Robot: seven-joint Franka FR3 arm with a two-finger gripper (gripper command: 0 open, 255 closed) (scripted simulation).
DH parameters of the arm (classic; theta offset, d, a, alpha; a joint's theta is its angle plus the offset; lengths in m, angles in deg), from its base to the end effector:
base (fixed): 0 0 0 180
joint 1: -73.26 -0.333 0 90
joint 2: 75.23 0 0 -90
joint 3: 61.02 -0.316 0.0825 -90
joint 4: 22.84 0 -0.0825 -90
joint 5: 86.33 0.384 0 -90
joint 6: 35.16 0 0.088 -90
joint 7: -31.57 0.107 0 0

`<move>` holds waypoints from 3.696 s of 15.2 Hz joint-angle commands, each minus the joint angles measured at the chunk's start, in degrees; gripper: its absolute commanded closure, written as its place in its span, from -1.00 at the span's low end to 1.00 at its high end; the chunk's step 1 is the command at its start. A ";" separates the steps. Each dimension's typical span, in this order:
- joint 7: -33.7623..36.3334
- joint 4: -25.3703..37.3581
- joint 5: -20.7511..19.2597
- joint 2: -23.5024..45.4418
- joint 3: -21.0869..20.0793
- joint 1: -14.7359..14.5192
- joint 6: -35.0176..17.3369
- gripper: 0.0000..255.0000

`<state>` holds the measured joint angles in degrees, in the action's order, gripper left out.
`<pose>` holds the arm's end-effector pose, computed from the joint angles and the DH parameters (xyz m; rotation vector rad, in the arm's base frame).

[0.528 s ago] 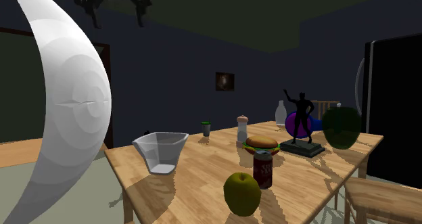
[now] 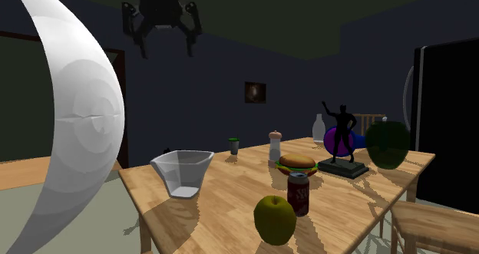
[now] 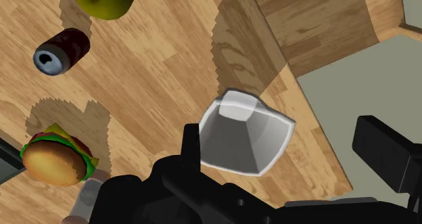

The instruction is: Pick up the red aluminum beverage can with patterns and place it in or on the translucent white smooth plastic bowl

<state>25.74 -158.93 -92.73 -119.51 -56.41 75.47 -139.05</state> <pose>0.3299 -0.0562 0.6000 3.0505 0.0230 0.3106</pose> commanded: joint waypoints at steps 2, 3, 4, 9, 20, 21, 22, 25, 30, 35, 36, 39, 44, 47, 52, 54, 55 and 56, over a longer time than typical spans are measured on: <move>-3.62 -0.68 -1.37 3.45 3.80 0.90 -3.46 -1.00; -4.67 -0.89 -1.72 4.57 4.95 1.11 -4.56 -1.00; -5.74 -1.03 -2.04 5.77 6.08 1.35 -5.65 -1.00; -11.26 -0.74 -2.98 12.73 11.76 2.19 -11.10 -1.00; -26.01 5.69 1.67 33.38 23.77 2.32 -21.55 -1.00; -27.66 6.67 2.78 35.61 24.70 2.34 -22.27 -1.00; -29.38 7.72 4.03 37.90 25.56 2.41 -22.93 -1.00; -34.79 11.28 8.46 45.07 27.50 3.15 -24.47 -1.00; -43.49 18.67 16.53 57.44 28.09 6.67 -25.36 -1.00; -48.95 25.62 21.90 67.39 26.40 11.34 -25.41 -1.00; -49.17 25.45 22.24 67.86 26.18 11.50 -26.00 -1.00; -49.85 25.01 23.31 69.34 25.55 11.96 -27.72 -1.00; -50.44 24.74 24.24 70.66 24.96 12.39 -29.17 -1.00; -50.44 24.74 24.24 70.66 24.96 12.39 -29.17 -1.00; -50.44 24.74 24.24 70.65 24.97 12.38 -29.16 1.00; -50.44 24.74 24.24 70.65 24.96 12.38 -29.16 1.00; -50.44 24.74 24.24 70.65 24.96 12.38 -29.16 1.00; -50.44 24.73 24.24 70.65 24.97 12.38 -29.16 1.00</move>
<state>-24.70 -134.20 -68.49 -48.85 -31.45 87.85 -168.21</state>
